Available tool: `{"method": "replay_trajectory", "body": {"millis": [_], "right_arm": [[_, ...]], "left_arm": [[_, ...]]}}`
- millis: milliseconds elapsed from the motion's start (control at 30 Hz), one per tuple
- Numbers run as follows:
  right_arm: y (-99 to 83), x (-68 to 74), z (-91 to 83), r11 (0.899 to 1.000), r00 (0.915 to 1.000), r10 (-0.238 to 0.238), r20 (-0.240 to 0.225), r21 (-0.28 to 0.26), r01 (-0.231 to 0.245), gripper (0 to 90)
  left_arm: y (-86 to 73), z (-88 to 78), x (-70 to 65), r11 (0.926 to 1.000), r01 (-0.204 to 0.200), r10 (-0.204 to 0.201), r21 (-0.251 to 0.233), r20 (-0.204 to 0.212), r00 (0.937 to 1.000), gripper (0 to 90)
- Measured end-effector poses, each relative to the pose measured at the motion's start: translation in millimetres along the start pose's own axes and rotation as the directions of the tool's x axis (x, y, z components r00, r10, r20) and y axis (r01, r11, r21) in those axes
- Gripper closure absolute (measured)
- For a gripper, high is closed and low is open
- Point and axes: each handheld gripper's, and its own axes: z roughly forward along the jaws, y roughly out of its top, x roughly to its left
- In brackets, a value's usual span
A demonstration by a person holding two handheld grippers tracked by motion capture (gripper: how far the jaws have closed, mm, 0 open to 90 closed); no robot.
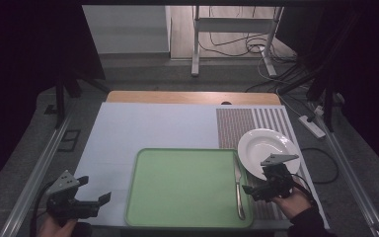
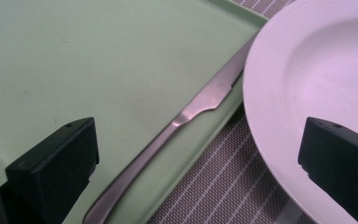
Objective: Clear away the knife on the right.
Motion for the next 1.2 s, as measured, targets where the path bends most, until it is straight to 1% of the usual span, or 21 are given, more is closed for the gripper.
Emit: {"method": "replay_trajectory", "body": {"millis": [133, 333, 533, 700, 800, 1033, 1133, 1200], "right_arm": [[-5.4, -1.4, -5.2, 1.000, 0.9999, 0.007, 0.011, -0.007, -0.007, 0.0], [-13.7, -4.2, -13.7, 0.999, 0.9993, 0.033, 0.019, -0.023, -0.033, 0.0], [-23.0, -6.5, -21.6, 0.998, 0.9977, 0.055, 0.039, -0.035, -0.053, 0.0], [-30.9, -7.9, -28.6, 0.996, 0.9958, 0.074, 0.053, -0.044, -0.072, 0.0], [-34.8, -8.6, -31.9, 0.996, 0.9951, 0.083, 0.054, -0.050, -0.080, 0.0], [-42.8, -9.7, -40.8, 0.993, 0.9920, 0.100, 0.078, -0.072, -0.094, 0.0], [-45.5, -10.3, -44.3, 0.992, 0.9912, 0.106, 0.079, -0.084, -0.100, 0.0], [-47.3, -10.3, -46.6, 0.991, 0.9898, 0.110, 0.091, -0.086, -0.102, 0.0]], "left_arm": [[0.0, -0.1, 0.5, 1.0000, 0.003, -0.003, -0.001, 0.002, 1.0000, 1.8], [0.0, -0.1, 0.5, 1.0000, 0.004, -0.004, -0.001, 0.002, 1.0000, 1.8], [-0.2, -0.3, 0.7, 1.0000, 0.006, -0.006, -0.003, 0.002, 1.0000, 1.8], [0.0, -0.2, 0.6, 1.0000, 0.005, -0.005, -0.002, 0.002, 1.0000, 1.8], [-0.1, -0.2, 0.7, 1.0000, 0.005, -0.005, -0.002, 0.002, 1.0000, 1.8], [0.0, -0.2, 0.6, 1.0000, 0.005, -0.005, -0.001, 0.001, 1.0000, 1.8], [0.0, -0.2, 0.6, 1.0000, 0.005, -0.005, -0.001, 0.001, 1.0000, 1.8], [-0.1, -0.3, 0.6, 1.0000, 0.005, -0.005, -0.002, 0.001, 1.0000, 1.8]]}}
